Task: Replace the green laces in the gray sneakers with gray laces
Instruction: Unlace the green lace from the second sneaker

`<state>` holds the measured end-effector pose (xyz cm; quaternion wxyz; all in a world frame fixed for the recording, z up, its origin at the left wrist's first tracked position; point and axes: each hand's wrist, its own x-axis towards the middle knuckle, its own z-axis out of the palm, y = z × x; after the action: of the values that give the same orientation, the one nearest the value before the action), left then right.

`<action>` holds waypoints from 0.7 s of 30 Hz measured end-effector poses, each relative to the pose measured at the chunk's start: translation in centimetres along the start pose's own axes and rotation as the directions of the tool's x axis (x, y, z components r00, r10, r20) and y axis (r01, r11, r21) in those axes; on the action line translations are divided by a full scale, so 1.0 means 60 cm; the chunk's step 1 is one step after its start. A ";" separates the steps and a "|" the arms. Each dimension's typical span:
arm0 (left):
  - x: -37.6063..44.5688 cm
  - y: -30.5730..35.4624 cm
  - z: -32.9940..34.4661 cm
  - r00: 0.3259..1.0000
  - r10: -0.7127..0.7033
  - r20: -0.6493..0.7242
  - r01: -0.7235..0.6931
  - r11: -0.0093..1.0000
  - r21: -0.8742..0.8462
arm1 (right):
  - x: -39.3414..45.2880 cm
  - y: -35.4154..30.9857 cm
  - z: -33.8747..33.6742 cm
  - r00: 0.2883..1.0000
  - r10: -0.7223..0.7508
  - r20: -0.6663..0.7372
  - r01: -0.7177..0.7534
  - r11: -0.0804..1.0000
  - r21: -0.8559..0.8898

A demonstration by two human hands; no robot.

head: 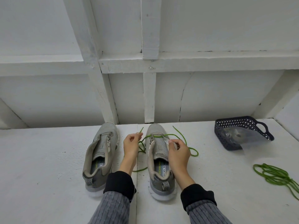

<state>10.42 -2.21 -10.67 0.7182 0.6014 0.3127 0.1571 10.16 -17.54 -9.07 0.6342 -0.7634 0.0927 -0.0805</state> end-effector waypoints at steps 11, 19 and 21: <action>0.027 -0.009 0.008 0.847 0.407 0.341 -0.510 0.446 0.736 | 0.002 0.005 -0.001 0.998 -0.037 0.055 0.041 0.997 -0.071; 0.013 0.001 0.017 0.956 0.245 0.160 -0.286 0.895 0.343 | 0.002 0.003 0.001 0.999 -0.034 0.019 0.036 0.991 -0.128; 0.008 0.012 0.018 0.989 0.120 0.086 -0.119 0.993 -0.019 | 0.001 0.001 -0.001 1.000 -0.027 -0.014 0.025 0.991 -0.129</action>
<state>11.57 -2.62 -10.03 0.7245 0.6204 0.2436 0.1756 10.21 -17.59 -9.13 0.5818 -0.8031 0.0927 -0.0884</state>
